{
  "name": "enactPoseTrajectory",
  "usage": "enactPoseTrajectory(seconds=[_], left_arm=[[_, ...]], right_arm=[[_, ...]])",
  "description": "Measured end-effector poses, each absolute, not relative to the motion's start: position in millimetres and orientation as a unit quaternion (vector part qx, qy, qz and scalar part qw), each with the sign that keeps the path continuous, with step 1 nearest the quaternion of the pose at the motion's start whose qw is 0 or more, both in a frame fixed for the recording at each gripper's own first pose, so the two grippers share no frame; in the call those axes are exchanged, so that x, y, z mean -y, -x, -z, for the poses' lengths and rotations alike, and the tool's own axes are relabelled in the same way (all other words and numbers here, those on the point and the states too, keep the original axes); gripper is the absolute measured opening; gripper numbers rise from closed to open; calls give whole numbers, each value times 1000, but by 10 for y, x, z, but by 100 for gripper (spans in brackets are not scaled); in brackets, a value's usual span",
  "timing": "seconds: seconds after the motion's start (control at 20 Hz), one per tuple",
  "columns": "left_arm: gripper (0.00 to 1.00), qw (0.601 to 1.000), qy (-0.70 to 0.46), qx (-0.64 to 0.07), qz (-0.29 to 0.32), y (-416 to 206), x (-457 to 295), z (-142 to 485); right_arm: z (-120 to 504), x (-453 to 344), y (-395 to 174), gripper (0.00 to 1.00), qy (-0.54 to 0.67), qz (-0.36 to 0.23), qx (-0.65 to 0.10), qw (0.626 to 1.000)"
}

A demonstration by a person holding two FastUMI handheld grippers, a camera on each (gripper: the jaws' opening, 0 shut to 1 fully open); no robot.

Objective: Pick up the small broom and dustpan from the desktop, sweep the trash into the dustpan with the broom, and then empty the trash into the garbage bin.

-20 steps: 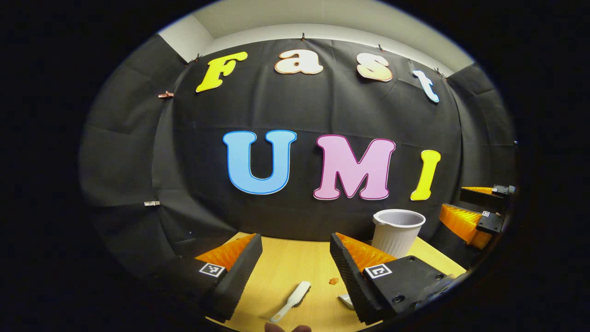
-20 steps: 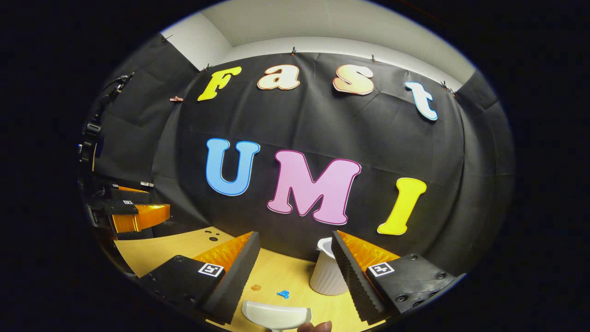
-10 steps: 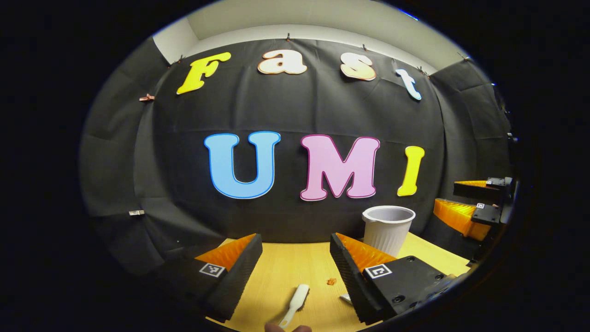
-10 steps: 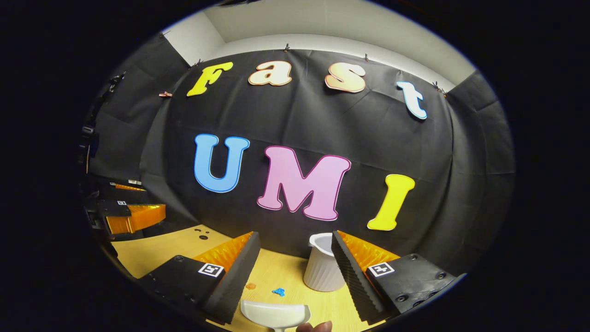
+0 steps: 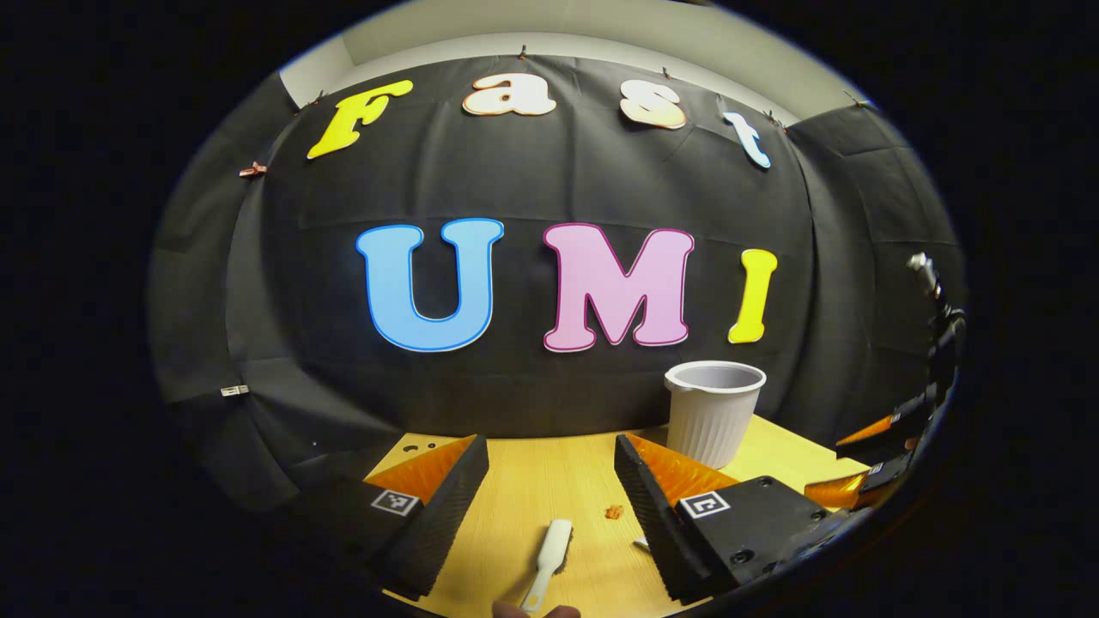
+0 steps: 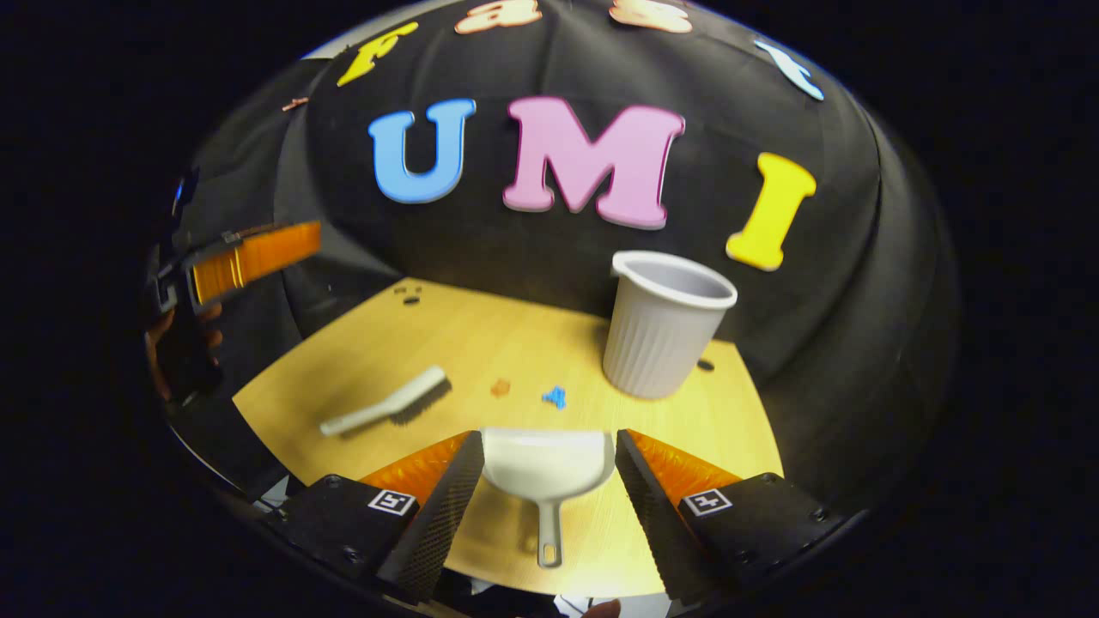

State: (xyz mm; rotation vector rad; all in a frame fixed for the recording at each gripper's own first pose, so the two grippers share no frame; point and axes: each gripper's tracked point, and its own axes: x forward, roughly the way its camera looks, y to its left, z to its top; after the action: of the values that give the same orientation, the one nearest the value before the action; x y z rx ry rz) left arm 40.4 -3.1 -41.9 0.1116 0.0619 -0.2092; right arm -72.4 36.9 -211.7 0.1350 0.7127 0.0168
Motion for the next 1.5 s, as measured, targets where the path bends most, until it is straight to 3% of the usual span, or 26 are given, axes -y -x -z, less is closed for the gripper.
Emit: enactPoseTrajectory(seconds=[0.35,0.75,1.1,1.15,1.35,1.45,1.5], left_arm=[[95,990,-69,-54,109,-400,41,647],[95,989,-68,-78,102,-482,-90,826],[95,990,-59,-99,83,-538,-250,957],[95,990,-58,-103,81,-533,-267,986],[95,990,-59,-113,67,-540,-321,1049],[95,988,-64,-126,59,-540,-333,1135],[95,987,-67,-135,54,-538,-343,1179]], right_arm=[[3296,-568,1039,92,-95,-21,-500,861],[4067,-659,989,87,-97,-3,-577,811],[4342,-746,798,82,-109,-5,-602,791],[4358,-773,768,80,-118,-7,-602,789],[4353,-777,719,55,-125,-13,-599,791],[4345,-774,712,34,-120,-24,-594,795],[4323,-771,694,38,-118,-29,-589,799]])
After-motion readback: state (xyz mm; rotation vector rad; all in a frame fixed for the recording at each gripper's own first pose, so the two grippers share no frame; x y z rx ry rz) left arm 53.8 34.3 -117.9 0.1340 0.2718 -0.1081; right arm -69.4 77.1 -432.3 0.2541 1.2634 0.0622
